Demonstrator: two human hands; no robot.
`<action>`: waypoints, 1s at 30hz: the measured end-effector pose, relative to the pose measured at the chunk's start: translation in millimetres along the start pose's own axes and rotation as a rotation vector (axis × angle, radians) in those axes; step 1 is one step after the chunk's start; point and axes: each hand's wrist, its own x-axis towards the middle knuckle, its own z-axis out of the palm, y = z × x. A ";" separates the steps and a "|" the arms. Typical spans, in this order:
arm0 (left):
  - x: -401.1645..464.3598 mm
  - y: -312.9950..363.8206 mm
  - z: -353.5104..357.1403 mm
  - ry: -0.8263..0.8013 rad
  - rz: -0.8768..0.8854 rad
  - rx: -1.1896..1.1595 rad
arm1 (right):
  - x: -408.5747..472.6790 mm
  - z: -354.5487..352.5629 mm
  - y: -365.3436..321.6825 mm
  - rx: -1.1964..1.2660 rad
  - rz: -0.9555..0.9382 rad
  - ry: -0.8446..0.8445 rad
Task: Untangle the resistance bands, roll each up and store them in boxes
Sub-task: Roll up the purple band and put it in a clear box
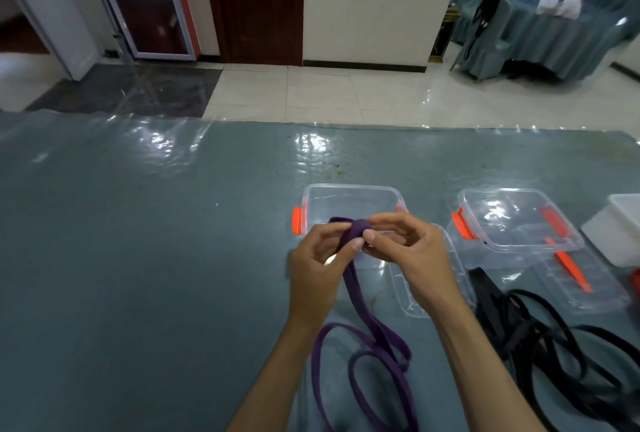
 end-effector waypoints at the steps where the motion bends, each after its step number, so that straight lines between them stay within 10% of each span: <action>1: -1.3 2.8 -1.8 0.016 0.018 0.001 | -2.8 3.5 -2.4 0.005 -0.010 0.007; 30: -11.5 36.5 1.3 -0.036 0.269 0.348 | -32.6 30.9 -20.1 0.126 -0.043 0.231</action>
